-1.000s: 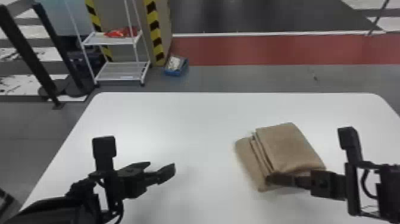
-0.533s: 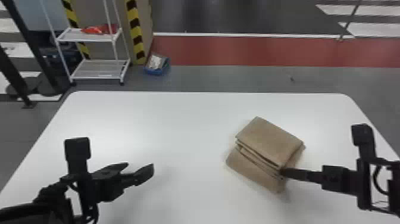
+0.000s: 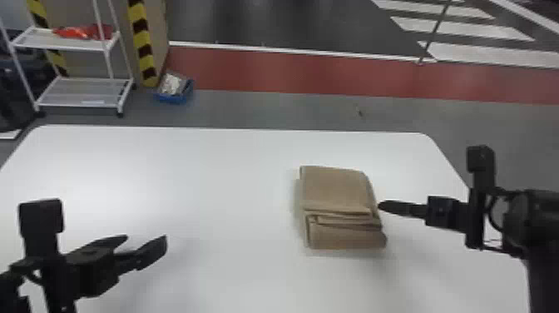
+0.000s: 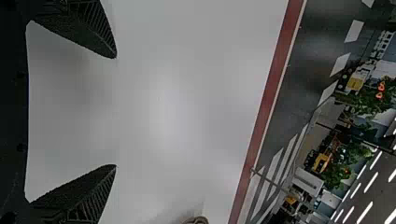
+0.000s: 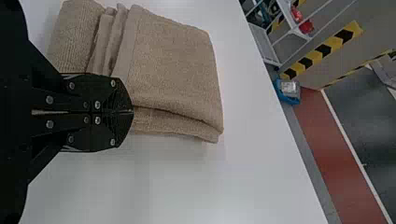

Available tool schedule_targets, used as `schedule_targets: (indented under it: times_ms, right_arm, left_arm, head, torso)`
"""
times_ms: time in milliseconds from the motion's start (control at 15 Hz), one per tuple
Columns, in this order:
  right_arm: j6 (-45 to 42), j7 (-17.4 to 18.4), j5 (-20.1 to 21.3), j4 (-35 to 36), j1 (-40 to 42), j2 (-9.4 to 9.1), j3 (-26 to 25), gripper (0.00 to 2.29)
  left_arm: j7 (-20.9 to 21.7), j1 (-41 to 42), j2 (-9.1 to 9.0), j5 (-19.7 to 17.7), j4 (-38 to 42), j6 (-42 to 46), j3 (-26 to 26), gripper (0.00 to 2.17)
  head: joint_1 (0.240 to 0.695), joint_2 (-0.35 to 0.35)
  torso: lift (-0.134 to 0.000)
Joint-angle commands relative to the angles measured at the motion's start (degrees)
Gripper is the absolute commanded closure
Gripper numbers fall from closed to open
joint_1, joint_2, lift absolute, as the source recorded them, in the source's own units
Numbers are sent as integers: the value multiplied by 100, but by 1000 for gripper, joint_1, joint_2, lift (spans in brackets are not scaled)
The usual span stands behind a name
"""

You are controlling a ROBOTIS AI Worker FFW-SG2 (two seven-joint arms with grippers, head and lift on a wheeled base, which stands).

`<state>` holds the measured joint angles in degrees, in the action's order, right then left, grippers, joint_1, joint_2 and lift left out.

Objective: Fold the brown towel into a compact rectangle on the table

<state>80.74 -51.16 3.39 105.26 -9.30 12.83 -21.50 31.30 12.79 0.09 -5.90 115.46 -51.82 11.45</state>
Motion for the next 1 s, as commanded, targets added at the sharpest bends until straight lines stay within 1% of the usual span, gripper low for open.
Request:
schedule_targets:
  times_ms: [0, 67, 133, 200, 267, 333, 400, 467, 533, 667, 733, 800, 933]
  right_arm:
    - [184, -931, 373, 777, 174, 246, -100, 1582]
    - [166, -1458, 549, 1058, 262, 325, -100, 1264]
    - [131, -1739, 619, 1383, 368, 378, -65, 687]
    - [131, -1836, 813, 1550, 420, 448, 84, 286]
    - [131, -1968, 1164, 1568, 403, 545, 392, 235]
    - [-10, -2161, 1683, 1559, 385, 571, 788, 232]
    - [-396, -2399, 2307, 1542, 403, 571, 1183, 201]
    - [-678, -2504, 2808, 1480, 412, 571, 1535, 184]
    - [-818, -2513, 3150, 1401, 412, 571, 1833, 184]
    - [-818, -2548, 3405, 1278, 289, 571, 2211, 184]
    - [-818, -2716, 3660, 1208, 218, 571, 2414, 184]
    - [-854, -2716, 3959, 1146, 183, 624, 2677, 181]
    - [-977, -2716, 4311, 1067, 86, 747, 3073, 181]
  left_arm:
    - [8, 31, -24, -7, 20, 0, 68, 36]
    - [8, 31, -24, -7, 20, 0, 77, 36]
    - [-1, 22, -24, -7, 20, 0, 59, 36]
    - [-1, -13, -24, -7, 20, 0, 24, 36]
    - [-10, -22, -24, -7, 20, 0, -20, 36]
    - [-1, -22, -24, -7, 20, 0, -46, 36]
    - [-1, -13, -24, -7, 20, 0, -46, 36]
    - [-1, -4, -24, -7, 20, 0, -20, 36]
    - [-1, 5, -24, -7, 20, 0, 16, 36]
    - [-1, 5, -24, -7, 20, 0, 51, 36]
    - [-1, 13, -24, -7, 20, 0, 51, 36]
    - [-1, 13, -24, -7, 20, 0, 59, 36]
    - [-1, 13, -24, -16, 12, 0, 95, 36]
  head:
    - [695, -159]
    - [695, -154]
    - [695, -149]
    - [695, -142]
    - [695, -142]
    - [695, -142]
    - [695, -141]
    - [695, -138]
    - [695, -122]
    - [695, -106]
    - [695, -96]
    - [695, -88]
    - [695, -69]
  torso:
    - [-124]
    - [-124]
    - [-124]
    - [-124]
    - [-124]
    - [-124]
    - [-124]
    - [-124]
    - [-124]
    - [-124]
    - [-124]
    - [-124]
    - [-124]
